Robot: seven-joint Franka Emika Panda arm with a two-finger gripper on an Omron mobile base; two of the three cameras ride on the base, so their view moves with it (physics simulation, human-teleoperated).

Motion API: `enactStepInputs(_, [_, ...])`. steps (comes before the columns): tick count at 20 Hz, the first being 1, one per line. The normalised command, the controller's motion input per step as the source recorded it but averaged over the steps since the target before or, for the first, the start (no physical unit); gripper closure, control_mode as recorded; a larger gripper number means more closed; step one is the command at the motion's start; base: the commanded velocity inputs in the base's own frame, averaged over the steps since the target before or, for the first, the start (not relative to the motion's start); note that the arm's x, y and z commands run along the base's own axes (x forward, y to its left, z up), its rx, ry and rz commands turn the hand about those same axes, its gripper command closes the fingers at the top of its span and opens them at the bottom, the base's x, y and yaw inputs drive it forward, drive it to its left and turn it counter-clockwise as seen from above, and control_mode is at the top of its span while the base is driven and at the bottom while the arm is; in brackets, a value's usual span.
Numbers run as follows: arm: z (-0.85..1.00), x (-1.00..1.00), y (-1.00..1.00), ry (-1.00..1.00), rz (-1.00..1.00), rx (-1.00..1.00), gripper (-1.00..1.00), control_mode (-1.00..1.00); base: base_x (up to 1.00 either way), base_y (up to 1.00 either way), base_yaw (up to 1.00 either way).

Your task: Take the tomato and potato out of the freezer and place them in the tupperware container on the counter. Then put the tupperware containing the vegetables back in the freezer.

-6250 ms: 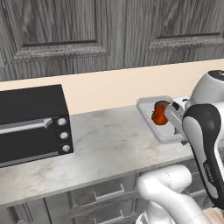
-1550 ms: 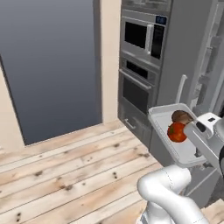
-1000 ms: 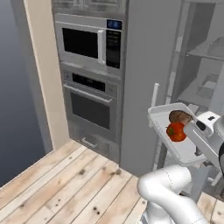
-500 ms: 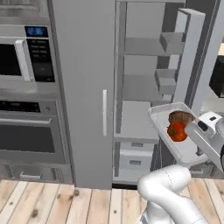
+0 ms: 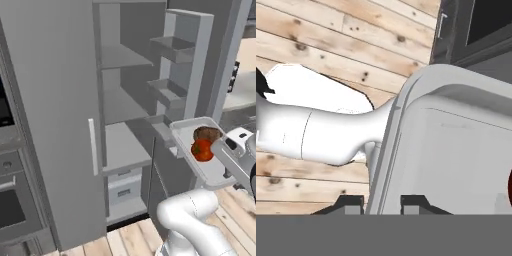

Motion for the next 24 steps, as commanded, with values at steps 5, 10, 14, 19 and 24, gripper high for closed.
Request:
enactStepInputs(5, [0.00, 0.00, 0.00, 0.00, 0.00, 0.00, 1.00, 1.00, 0.00, 1.00, -0.32])
enactStepInputs(10, [0.00, 0.00, 0.00, 0.00, 0.00, 0.00, 1.00, 1.00, 0.40, 0.46, -0.11])
enactStepInputs(14, [0.00, 0.00, 0.00, 0.00, 0.00, 0.00, 1.00, 1.00, 1.00, -0.05, -0.11])
enactStepInputs(19, [0.00, 0.00, 0.00, 0.00, 0.00, 0.00, 1.00, 1.00, 0.88, -0.03, -0.16])
enactStepInputs(24, [0.00, 0.00, 0.00, 0.00, 0.00, 0.00, 1.00, 1.00, 0.04, -0.33, -0.27])
